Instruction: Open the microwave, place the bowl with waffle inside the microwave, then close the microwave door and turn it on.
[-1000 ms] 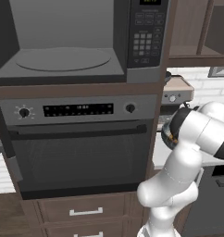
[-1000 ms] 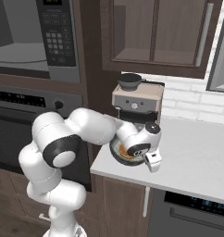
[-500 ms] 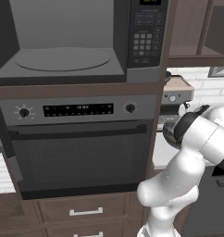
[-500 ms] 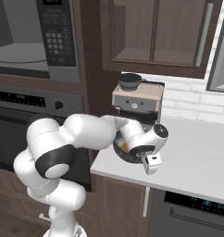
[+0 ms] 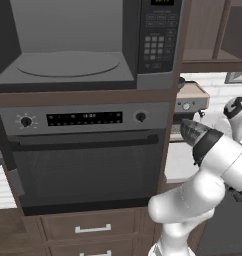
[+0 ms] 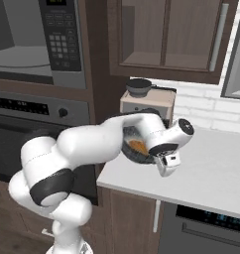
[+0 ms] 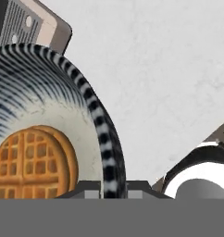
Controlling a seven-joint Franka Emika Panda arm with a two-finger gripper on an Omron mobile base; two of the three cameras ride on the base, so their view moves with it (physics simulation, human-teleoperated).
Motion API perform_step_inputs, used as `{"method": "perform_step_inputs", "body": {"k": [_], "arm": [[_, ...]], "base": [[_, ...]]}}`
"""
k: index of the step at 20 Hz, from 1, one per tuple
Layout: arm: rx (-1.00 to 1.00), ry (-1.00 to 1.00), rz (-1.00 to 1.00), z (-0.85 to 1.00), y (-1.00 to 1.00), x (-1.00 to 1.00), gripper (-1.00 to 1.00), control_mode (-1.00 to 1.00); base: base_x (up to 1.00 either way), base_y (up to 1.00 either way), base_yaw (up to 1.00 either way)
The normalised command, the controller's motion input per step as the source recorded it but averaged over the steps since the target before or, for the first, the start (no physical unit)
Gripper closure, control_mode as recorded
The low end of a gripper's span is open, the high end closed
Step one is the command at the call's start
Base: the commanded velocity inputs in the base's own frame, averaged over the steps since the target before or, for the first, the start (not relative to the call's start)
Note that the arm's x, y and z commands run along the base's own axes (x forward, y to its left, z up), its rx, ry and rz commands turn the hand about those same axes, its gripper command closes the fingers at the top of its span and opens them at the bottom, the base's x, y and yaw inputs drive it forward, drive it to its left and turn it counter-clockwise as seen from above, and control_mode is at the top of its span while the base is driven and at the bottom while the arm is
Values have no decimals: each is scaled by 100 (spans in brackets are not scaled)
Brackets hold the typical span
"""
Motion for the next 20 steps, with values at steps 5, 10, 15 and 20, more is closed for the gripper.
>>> {"method": "perform_step_inputs", "body": {"k": [5, 10, 15, 20], "arm": [[-8, -37, 1, 24, 62, -100, 100, -100], [-3, -14, 0, 55, 46, -100, 100, -100], [0, -8, 0, 91, 37, -100, 100, -100], [-3, -5, 1, 91, 59, -98, 100, -100]], "base": [[0, 0, 0], [0, 0, 0], [0, 0, 0], [0, 0, 0]]}}
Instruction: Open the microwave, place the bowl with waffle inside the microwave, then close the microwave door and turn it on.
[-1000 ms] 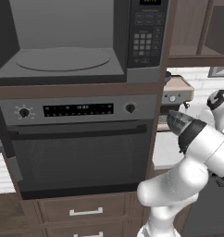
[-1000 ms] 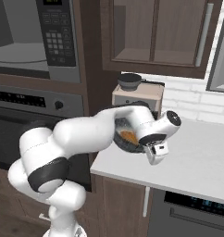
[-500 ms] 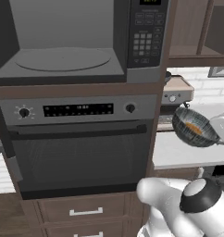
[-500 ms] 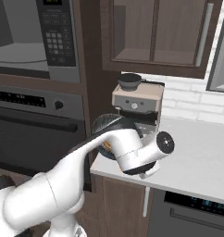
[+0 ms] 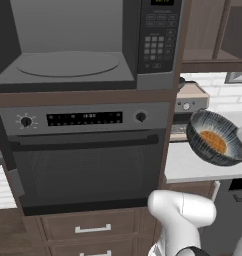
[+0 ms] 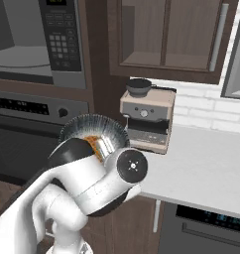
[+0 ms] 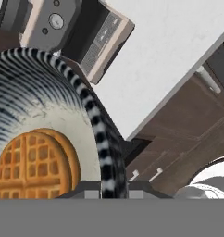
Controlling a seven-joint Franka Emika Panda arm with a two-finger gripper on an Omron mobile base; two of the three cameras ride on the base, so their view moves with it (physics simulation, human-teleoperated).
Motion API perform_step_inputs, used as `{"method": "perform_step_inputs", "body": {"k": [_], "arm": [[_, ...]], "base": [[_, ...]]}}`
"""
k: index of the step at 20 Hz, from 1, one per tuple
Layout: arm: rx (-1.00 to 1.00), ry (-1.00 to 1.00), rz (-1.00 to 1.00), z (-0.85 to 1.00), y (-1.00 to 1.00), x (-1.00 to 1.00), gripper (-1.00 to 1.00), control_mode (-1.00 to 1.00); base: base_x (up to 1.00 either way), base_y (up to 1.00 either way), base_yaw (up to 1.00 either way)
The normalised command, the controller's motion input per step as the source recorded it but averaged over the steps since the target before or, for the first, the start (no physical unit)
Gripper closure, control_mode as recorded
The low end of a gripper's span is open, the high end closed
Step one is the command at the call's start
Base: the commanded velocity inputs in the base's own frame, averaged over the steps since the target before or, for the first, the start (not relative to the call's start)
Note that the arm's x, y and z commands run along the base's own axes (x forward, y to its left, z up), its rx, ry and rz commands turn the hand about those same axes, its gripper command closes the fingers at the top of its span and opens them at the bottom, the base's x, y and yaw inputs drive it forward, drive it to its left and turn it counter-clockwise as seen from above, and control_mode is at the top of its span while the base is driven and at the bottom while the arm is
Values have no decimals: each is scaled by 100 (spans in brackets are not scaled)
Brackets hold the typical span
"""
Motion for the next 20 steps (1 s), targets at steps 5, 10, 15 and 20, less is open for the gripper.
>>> {"method": "perform_step_inputs", "body": {"k": [5, 10, 15, 20], "arm": [[-13, -3, 14, 98, 80, -72, 100, -100], [-12, 1, 14, 100, 92, -35, 100, -100], [-2, -9, 1, 57, 100, 0, 100, -100], [-1, -12, -6, 1, 95, 22, 100, -100]], "base": [[0, 0, 0], [0, 0, 0], [0, 0, 0], [0, 0, 0]]}}
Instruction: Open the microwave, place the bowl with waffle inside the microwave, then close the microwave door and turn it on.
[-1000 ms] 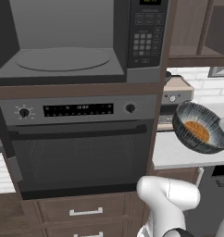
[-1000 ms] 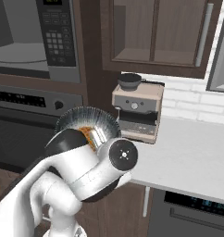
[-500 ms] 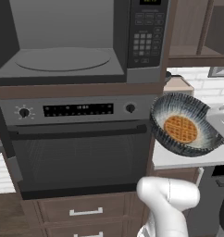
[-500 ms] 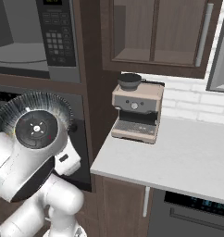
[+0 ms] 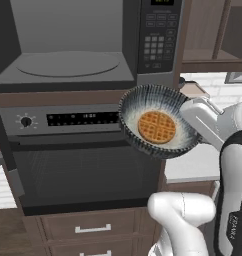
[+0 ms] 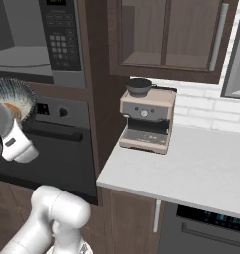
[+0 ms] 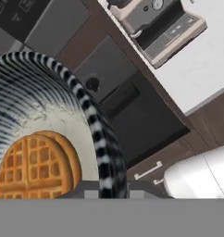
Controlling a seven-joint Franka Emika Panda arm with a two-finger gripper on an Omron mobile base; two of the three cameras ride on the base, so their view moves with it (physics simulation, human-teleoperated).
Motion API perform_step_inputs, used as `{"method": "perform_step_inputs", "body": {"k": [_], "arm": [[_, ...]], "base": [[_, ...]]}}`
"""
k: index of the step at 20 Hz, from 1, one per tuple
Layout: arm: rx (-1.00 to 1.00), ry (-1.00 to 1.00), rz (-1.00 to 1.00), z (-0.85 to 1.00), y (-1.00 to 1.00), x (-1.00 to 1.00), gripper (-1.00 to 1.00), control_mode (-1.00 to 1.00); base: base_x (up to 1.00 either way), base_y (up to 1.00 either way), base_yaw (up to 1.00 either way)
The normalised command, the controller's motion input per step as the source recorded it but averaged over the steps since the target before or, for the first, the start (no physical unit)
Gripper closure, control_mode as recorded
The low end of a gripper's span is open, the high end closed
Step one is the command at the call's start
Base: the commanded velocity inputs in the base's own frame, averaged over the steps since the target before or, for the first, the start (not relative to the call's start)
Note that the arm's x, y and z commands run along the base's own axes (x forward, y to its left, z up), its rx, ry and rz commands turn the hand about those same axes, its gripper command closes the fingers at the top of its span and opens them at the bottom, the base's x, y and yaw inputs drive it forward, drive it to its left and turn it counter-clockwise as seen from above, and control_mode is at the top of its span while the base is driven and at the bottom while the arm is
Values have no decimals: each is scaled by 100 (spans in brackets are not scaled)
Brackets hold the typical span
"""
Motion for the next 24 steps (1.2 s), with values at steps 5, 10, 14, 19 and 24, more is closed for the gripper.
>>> {"method": "perform_step_inputs", "body": {"k": [5, 10, 14, 19, 24], "arm": [[3, -8, -8, 15, 69, 17, 100, -100], [17, -17, -17, 52, 29, 7, 100, -100], [21, -1, -13, 74, 2, 19, 100, -100], [5, 25, -1, 54, 29, 52, 100, -100], [0, 21, 0, 11, 62, 56, 100, -100]], "base": [[0, 0, 0], [0, 0, 0], [0, 0, 0], [0, 0, 0], [0, 0, 0]]}}
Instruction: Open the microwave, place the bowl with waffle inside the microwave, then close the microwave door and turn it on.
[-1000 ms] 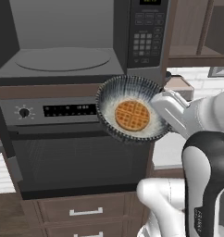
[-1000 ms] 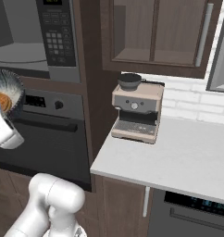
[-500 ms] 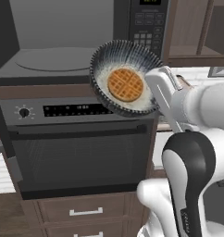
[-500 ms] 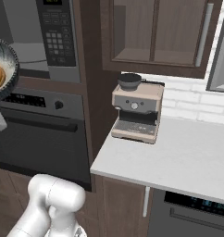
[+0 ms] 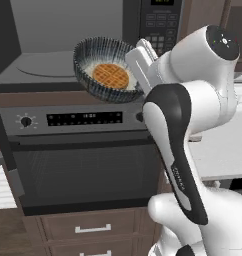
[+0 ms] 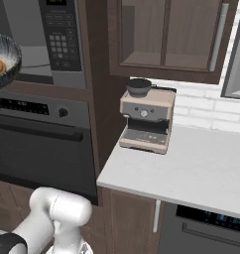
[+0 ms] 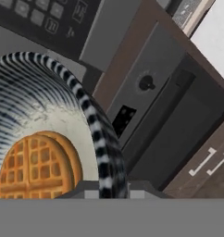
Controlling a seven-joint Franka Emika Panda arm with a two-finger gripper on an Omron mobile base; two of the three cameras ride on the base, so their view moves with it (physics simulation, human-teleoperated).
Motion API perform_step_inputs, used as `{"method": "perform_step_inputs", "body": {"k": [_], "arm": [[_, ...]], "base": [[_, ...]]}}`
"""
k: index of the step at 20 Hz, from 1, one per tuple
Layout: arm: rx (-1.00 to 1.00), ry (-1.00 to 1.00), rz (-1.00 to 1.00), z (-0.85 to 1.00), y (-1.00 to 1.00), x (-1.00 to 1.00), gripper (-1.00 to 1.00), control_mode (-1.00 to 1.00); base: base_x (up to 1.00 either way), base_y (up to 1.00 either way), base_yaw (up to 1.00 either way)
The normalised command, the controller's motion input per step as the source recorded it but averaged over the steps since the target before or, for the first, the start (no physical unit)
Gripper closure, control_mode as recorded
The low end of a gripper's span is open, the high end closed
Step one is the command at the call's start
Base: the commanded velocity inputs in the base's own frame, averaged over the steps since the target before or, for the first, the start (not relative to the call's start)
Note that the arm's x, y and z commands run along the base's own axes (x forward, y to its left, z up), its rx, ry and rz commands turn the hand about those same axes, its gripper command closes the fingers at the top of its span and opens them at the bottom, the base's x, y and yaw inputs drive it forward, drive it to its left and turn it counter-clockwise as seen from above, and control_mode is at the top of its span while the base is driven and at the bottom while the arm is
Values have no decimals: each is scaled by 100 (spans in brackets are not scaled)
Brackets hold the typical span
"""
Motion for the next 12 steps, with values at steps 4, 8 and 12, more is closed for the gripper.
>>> {"method": "perform_step_inputs", "body": {"k": [4, 8, 12], "arm": [[3, 0, -1, 6, 51, 43, 100, -100], [3, -4, -17, 0, 15, 45, 100, -100], [4, -4, -24, 0, 0, 57, 100, -100]], "base": [[0, 0, 0], [0, 0, 0], [0, 0, 0]]}}
